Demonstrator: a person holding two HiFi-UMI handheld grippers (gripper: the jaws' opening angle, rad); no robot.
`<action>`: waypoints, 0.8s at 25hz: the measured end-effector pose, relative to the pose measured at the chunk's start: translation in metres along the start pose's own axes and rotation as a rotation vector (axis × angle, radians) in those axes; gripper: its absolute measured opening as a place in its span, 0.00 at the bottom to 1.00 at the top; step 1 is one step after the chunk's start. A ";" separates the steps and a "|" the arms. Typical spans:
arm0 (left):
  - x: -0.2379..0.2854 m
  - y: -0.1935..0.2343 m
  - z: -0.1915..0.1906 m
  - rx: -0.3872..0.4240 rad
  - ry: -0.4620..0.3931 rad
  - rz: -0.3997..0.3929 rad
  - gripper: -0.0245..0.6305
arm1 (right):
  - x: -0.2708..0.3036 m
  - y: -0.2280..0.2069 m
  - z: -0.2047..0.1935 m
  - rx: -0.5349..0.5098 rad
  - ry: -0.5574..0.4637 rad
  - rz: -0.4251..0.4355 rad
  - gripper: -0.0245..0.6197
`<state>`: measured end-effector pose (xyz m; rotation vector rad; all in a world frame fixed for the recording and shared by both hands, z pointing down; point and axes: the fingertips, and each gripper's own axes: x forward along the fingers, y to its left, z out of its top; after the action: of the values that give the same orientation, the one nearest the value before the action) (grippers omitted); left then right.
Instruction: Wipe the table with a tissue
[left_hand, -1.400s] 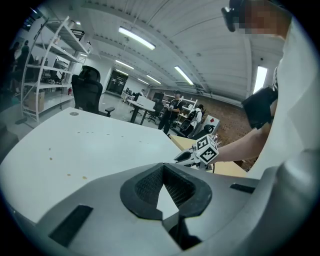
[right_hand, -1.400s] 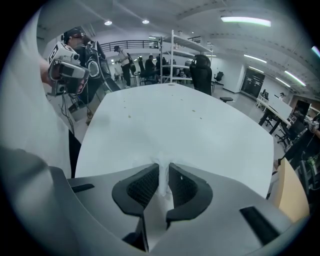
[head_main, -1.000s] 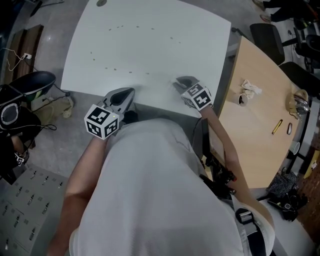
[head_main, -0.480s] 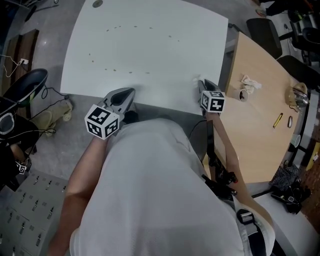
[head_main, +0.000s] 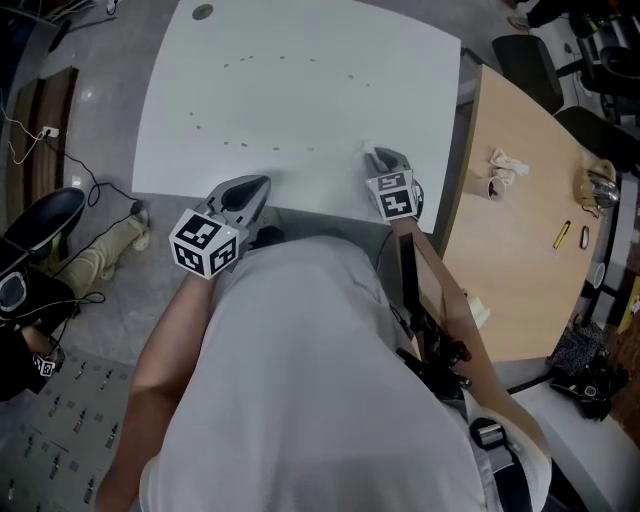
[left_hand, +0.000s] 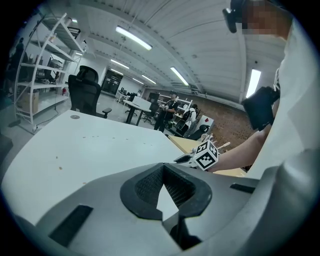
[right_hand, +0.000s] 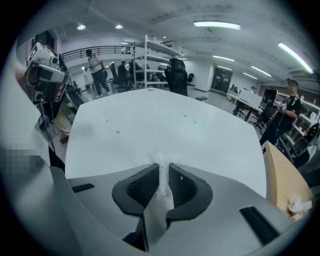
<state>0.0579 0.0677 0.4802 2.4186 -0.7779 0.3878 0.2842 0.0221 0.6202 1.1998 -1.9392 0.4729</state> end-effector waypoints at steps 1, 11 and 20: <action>-0.004 0.003 0.000 0.000 -0.001 0.000 0.05 | 0.001 0.005 0.002 -0.017 -0.001 0.017 0.13; -0.025 0.021 -0.002 0.020 -0.006 -0.070 0.05 | -0.011 0.065 0.011 0.085 -0.037 0.224 0.13; -0.043 0.045 -0.012 0.026 0.013 -0.123 0.05 | -0.021 0.085 0.011 0.274 -0.088 0.062 0.13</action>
<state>-0.0041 0.0640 0.4905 2.4708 -0.6181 0.3661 0.2105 0.0680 0.6049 1.3534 -2.0384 0.7486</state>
